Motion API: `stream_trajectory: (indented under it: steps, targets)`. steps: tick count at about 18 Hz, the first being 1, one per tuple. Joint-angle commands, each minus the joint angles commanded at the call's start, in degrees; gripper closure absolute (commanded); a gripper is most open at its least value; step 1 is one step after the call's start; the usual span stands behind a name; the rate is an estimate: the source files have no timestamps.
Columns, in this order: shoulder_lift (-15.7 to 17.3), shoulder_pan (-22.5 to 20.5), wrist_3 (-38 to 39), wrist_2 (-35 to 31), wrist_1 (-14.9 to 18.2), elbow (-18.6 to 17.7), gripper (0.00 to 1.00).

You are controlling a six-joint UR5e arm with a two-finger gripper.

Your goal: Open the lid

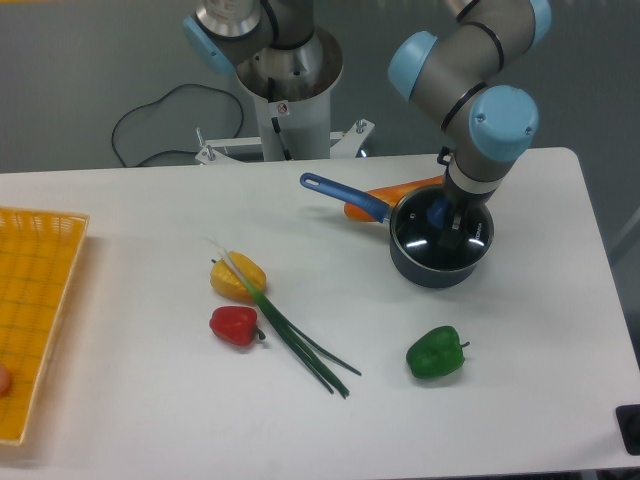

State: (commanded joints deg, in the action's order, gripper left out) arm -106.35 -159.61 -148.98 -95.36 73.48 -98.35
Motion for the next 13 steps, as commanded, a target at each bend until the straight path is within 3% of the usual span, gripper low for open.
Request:
stream_trajectory:
  steps: [13]
  targets:
    - [0.0,-0.09,1.58,0.09,-0.26,0.26,0.01]
